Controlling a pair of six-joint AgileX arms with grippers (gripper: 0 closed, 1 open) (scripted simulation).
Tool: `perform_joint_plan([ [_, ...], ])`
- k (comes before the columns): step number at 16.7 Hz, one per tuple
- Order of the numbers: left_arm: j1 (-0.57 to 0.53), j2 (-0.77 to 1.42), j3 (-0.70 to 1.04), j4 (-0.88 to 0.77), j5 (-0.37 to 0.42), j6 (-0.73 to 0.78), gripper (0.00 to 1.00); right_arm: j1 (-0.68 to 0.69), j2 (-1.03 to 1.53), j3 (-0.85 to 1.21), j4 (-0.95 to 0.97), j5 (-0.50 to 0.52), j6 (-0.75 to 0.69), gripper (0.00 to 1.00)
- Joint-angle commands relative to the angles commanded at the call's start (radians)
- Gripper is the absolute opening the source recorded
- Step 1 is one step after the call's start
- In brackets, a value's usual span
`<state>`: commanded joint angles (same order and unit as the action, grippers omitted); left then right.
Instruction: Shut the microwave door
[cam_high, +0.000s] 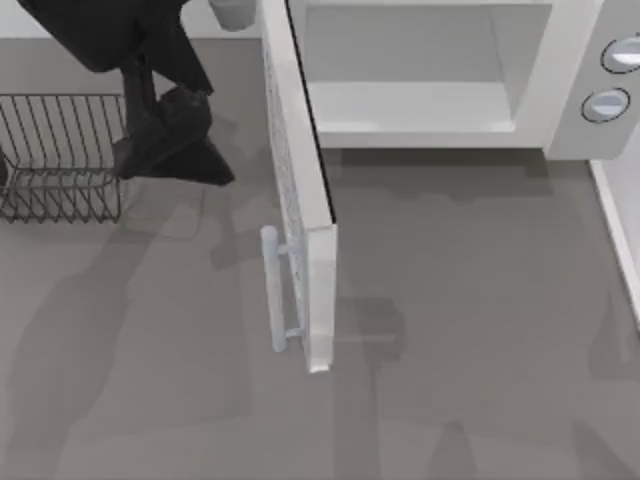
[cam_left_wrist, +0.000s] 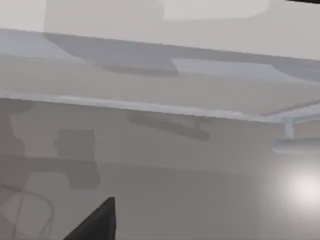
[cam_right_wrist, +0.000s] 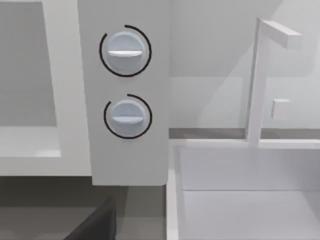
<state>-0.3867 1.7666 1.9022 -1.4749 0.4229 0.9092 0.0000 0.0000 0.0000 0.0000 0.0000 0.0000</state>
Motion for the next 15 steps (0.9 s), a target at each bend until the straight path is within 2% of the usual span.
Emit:
perform_joint_plan([
  [3,-0.005,0.045,0.114,-0.019,0.021,0.041,1.00,0.000,0.000,0.000,0.000,0.000,0.000,1.00],
  [8,-0.005,0.053,0.137,-0.020,0.025,0.050,1.00,0.000,0.000,0.000,0.000,0.000,0.000,1.00],
  [11,-0.007,0.048,0.118,-0.002,0.023,0.044,1.00,0.000,0.000,0.000,0.000,0.000,0.000,1.00],
  [15,-0.048,0.043,-0.014,0.141,0.011,0.004,1.00,0.000,0.000,0.000,0.000,0.000,0.000,1.00],
])
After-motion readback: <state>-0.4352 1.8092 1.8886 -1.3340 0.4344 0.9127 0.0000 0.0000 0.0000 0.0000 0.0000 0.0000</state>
